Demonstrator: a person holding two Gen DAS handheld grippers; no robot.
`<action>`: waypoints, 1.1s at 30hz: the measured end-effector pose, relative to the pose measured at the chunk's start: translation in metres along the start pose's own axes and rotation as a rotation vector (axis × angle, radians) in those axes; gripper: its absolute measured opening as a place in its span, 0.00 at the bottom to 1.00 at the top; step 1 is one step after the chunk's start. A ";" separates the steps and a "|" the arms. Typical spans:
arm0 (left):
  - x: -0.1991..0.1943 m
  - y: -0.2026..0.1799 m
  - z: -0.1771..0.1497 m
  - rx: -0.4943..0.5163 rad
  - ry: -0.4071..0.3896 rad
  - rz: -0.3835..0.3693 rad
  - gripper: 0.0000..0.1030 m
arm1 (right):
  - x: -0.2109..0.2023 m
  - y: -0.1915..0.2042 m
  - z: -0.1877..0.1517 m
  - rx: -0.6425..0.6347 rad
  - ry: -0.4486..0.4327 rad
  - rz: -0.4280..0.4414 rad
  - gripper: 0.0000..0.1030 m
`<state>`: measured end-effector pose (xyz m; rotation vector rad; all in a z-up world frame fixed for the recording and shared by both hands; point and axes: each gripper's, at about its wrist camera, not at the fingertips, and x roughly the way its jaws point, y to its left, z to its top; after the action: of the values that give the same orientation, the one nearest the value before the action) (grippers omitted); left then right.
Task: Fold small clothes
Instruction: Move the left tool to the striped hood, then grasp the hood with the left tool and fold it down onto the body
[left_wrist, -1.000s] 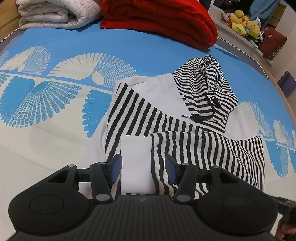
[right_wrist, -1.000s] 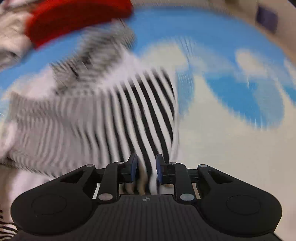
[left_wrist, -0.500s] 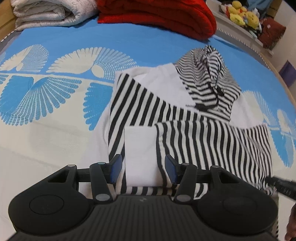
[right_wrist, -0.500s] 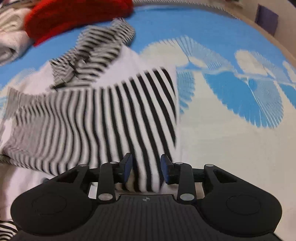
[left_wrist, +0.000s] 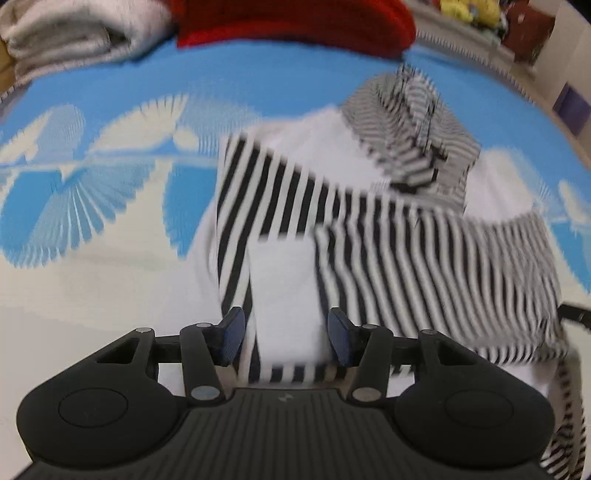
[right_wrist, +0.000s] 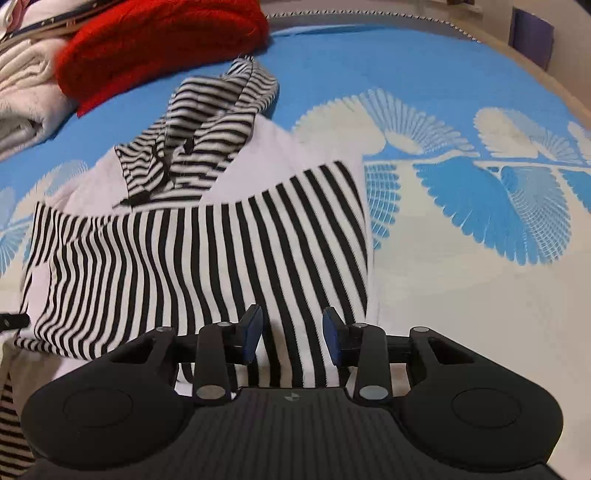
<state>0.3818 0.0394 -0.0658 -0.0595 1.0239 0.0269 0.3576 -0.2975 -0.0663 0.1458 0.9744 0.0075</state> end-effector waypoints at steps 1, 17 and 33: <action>-0.006 0.000 0.003 -0.001 -0.027 -0.001 0.54 | -0.001 -0.002 0.001 0.002 -0.004 -0.004 0.36; 0.033 -0.068 0.155 0.161 -0.302 -0.021 0.54 | 0.000 -0.046 0.009 -0.076 -0.029 -0.283 0.36; 0.268 -0.150 0.333 0.158 -0.211 -0.099 0.53 | 0.024 -0.026 0.006 -0.165 0.047 -0.259 0.37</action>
<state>0.8123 -0.0909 -0.1169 0.0363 0.8087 -0.1352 0.3743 -0.3223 -0.0861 -0.1333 1.0290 -0.1461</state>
